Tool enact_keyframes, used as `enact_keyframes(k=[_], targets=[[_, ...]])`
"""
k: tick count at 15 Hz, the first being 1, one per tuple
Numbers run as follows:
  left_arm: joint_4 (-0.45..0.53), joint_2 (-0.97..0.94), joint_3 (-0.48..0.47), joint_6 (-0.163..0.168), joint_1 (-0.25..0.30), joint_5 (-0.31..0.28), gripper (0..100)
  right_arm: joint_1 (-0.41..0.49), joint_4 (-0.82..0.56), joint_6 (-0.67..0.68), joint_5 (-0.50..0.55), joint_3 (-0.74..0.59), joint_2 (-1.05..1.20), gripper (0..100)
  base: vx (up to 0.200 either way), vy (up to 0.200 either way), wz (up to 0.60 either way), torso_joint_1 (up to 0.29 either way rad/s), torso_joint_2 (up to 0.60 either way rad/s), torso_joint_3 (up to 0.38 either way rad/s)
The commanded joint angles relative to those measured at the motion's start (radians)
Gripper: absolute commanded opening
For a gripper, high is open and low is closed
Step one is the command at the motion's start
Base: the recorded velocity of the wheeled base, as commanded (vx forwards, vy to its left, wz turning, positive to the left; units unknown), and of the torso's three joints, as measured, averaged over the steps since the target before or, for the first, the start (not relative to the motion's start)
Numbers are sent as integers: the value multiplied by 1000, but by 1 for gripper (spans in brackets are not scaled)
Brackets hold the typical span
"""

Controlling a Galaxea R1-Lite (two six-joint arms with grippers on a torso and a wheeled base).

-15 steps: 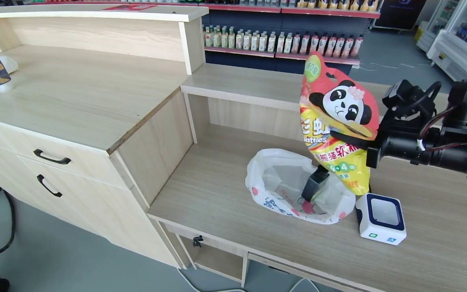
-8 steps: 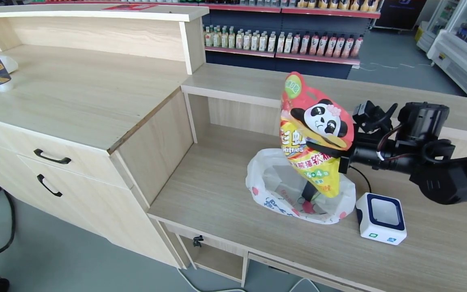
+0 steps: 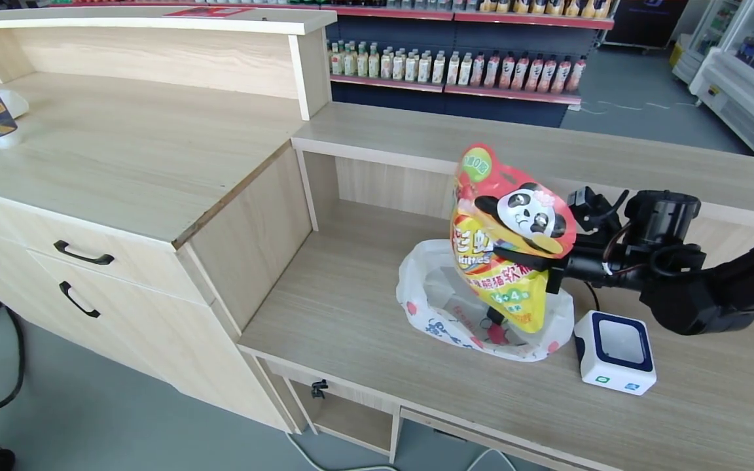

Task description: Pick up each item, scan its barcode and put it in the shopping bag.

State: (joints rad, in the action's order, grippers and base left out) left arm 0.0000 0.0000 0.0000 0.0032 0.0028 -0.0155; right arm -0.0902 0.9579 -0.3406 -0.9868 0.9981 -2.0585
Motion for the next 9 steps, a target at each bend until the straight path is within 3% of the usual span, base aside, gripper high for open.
enact_keyframes(k=[1, 9], targets=[[0, 0, 0, 0, 0, 0, 100, 7, 30, 2, -6, 28, -78, 0, 0, 0, 0, 0, 0, 0], [0, 0, 0, 0, 0, 0, 100, -49, 85, 3, -6, 59, -183, 0, 0, 0, 0, 0, 0, 0]])
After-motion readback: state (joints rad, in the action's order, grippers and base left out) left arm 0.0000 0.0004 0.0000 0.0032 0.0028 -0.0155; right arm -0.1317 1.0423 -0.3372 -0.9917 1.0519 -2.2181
